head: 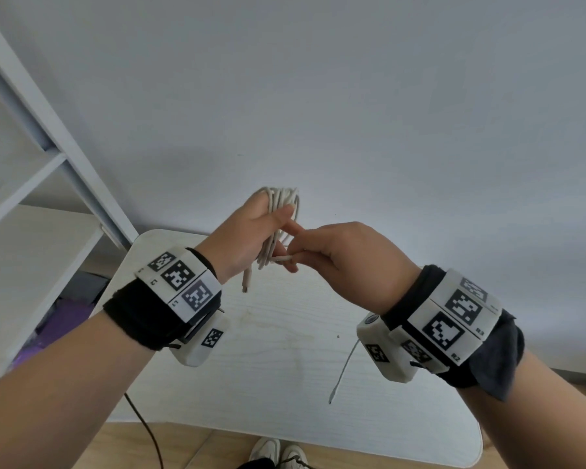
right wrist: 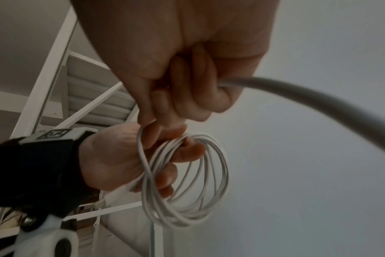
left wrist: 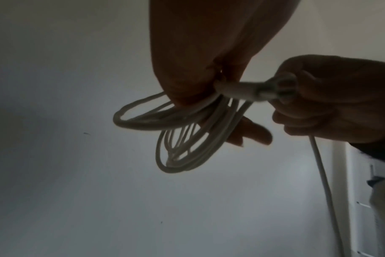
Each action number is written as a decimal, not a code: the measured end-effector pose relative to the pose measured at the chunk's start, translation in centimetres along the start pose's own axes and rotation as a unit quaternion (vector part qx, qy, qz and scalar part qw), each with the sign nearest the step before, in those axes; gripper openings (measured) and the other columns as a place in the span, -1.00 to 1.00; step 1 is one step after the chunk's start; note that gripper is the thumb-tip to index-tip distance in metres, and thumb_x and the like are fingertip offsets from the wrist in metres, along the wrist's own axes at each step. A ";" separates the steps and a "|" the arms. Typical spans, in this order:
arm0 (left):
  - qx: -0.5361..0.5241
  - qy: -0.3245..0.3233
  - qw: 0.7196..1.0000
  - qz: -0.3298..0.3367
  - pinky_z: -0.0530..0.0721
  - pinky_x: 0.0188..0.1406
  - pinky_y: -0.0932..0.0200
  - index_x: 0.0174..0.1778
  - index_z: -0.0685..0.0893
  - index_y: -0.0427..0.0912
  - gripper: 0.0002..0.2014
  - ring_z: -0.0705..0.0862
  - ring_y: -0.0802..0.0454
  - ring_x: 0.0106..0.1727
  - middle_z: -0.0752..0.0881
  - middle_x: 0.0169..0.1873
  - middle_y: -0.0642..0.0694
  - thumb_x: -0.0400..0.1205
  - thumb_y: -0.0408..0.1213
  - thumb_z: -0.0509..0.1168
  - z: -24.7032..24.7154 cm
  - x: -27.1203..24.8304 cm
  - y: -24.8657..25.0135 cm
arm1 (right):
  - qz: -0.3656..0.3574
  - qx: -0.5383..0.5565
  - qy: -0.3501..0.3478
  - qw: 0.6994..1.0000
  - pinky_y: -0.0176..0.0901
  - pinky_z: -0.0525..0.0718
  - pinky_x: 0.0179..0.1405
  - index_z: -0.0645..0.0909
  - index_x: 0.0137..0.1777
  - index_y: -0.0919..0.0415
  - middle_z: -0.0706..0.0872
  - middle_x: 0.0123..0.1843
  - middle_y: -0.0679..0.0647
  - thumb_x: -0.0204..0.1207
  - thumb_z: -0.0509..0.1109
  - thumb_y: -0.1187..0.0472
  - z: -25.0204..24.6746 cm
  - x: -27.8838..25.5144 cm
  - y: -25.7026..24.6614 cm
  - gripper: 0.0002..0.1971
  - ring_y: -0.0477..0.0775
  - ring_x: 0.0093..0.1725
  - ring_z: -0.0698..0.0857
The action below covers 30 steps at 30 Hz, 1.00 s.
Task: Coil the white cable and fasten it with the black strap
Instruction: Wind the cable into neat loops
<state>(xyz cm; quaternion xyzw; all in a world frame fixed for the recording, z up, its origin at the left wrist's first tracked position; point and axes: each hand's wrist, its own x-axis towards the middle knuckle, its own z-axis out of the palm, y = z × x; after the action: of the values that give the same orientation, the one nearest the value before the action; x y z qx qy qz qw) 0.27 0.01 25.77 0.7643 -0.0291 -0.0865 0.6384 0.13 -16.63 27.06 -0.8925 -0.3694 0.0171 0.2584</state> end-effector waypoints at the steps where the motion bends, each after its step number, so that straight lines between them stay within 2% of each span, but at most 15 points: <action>1: -0.002 -0.008 1.000 -0.002 0.70 -0.33 -0.06 0.06 0.49 -0.14 -0.85 0.74 -0.20 -0.46 0.73 -0.27 -0.06 0.71 -0.15 0.10 0.1 -0.1 0.0 | 0.000 0.003 0.003 1.000 0.05 0.65 -0.28 0.68 -0.09 0.06 0.72 -0.32 -0.05 0.59 0.22 0.09 -0.1 0.2 0.0 -0.80 -0.01 -0.36 0.59; 3: -0.007 -0.016 1.000 -0.006 0.70 -0.23 -0.26 0.11 0.50 -0.23 -0.76 0.69 -0.18 -0.55 0.70 -0.41 -0.03 0.70 -0.13 0.12 0.3 -0.3 0.0 | 0.001 0.006 0.010 1.000 0.02 0.66 -0.27 0.67 -0.05 0.02 0.73 -0.30 -0.09 0.58 0.20 0.08 -0.4 0.5 0.1 -0.80 -0.05 -0.34 0.63; 5: -0.018 -0.030 0.999 -0.011 0.68 -0.16 -0.37 0.21 0.49 -0.25 -0.69 0.65 -0.13 -0.60 0.73 -0.47 -0.01 0.69 -0.10 0.11 0.5 -0.4 0.0 | 0.000 0.009 0.019 1.000 -0.06 0.62 -0.32 0.65 -0.03 -0.04 0.65 -0.38 -0.16 0.56 0.19 0.11 -0.7 0.7 0.3 -0.81 -0.20 -0.40 0.55; 7: -0.028 -0.048 0.998 -0.017 0.72 -0.24 -0.22 0.22 0.52 -0.19 -0.72 0.61 -0.07 -0.63 0.78 -0.47 -0.04 0.71 -0.13 0.07 0.8 -0.6 0.1 | -0.002 0.011 0.023 1.000 -0.15 0.57 -0.35 0.66 0.01 -0.08 0.64 -0.41 -0.12 0.57 0.23 0.17 -1.0 0.9 0.4 -0.81 -0.23 -0.42 0.51; 10: -0.058 -0.053 0.996 -0.031 0.71 -0.43 0.04 0.04 0.55 -0.16 -0.77 0.54 -0.01 -0.67 0.76 -0.46 -0.12 0.73 -0.14 0.04 1.1 -0.8 0.2 | 0.016 0.017 0.025 0.999 -0.17 0.56 -0.30 0.67 0.00 -0.05 0.65 -0.37 -0.15 0.59 0.24 0.18 -1.3 1.1 0.6 -0.82 -0.20 -0.37 0.54; 12: -0.080 -0.056 0.995 -0.031 0.66 -0.48 0.08 -0.13 0.51 -0.21 -0.72 0.46 0.02 -0.68 0.66 -0.52 -0.12 0.73 -0.11 0.04 1.2 -0.8 0.0 | 0.028 0.008 0.033 0.999 -0.09 0.58 -0.28 0.65 -0.05 0.00 0.56 -0.41 -0.22 0.59 0.26 0.13 -1.3 1.2 0.7 -0.87 -0.23 -0.38 0.51; 14: -0.093 -0.065 0.993 -0.023 0.59 -0.51 0.10 -0.24 0.44 -0.20 -0.69 0.38 0.04 -0.68 0.51 -0.59 -0.08 0.73 -0.10 0.03 1.2 -0.9 -0.3 | 0.041 0.002 0.047 0.998 0.00 0.62 -0.28 0.60 -0.08 0.06 0.52 -0.45 -0.19 0.56 0.30 0.07 -1.5 1.3 0.8 -0.89 -0.21 -0.42 0.50; 17: -0.108 -0.090 0.990 -0.017 0.49 -0.60 0.16 -0.25 0.41 -0.18 -0.70 0.29 0.11 -0.70 0.40 -0.63 -0.03 0.74 -0.13 -0.01 1.4 -1.2 -0.5 | 0.055 0.020 0.076 0.995 -0.03 0.60 -0.35 0.45 -0.12 0.05 0.56 -0.48 -0.06 0.42 0.42 -0.05 -2.1 1.3 0.9 -0.75 -0.12 -0.49 0.51; 21: -0.108 -0.135 0.984 -0.036 0.33 -0.67 0.24 -0.22 0.43 -0.19 -0.61 0.18 0.13 -0.73 0.32 -0.69 0.02 0.72 0.03 -0.07 1.7 -1.5 -0.4 | 0.072 0.027 0.080 0.994 -0.22 0.46 -0.46 0.43 -0.24 0.05 0.45 -0.53 -0.12 0.19 0.54 -0.18 -2.9 1.5 1.4 -0.58 -0.14 -0.54 0.44; 24: -0.095 -0.157 0.982 -0.048 0.25 -0.65 0.23 -0.19 0.45 -0.24 -0.48 0.13 0.12 -0.73 0.28 -0.72 0.04 0.66 0.16 -0.13 1.6 -1.7 -0.2 | 0.080 0.027 0.066 0.994 -0.29 0.35 -0.48 0.42 -0.38 0.06 0.41 -0.56 -0.14 0.09 0.53 -0.27 -3.1 1.7 1.8 -0.53 -0.12 -0.54 0.39; 27: -0.096 -0.176 0.978 -0.048 0.23 -0.67 0.30 -0.22 0.45 -0.23 -0.47 0.13 0.15 -0.75 0.27 -0.75 0.06 0.62 0.23 -0.04 1.1 -1.7 -0.4 | 0.083 0.069 0.061 0.992 -0.40 0.33 -0.53 0.42 -0.45 0.08 0.38 -0.59 -0.13 0.04 0.44 -0.32 -2.9 1.7 2.2 -0.52 -0.14 -0.54 0.39; 30: -0.186 -0.219 0.956 -0.064 0.21 -0.73 0.40 -0.31 0.50 -0.17 -0.53 0.13 0.19 -0.79 0.27 -0.78 0.08 0.53 0.22 0.08 0.3 -1.9 -0.7 | 0.102 0.115 0.071 0.986 -0.47 0.34 -0.53 0.46 -0.45 0.13 0.38 -0.58 -0.12 0.06 0.41 -0.29 -2.8 1.6 3.3 -0.54 -0.19 -0.56 0.37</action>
<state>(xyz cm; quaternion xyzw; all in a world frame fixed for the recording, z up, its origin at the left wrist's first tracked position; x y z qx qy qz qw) -1.74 0.16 25.24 0.5947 -0.1027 -0.2964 0.7402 4.04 -18.78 28.14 -0.8887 -0.2529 0.0224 0.3817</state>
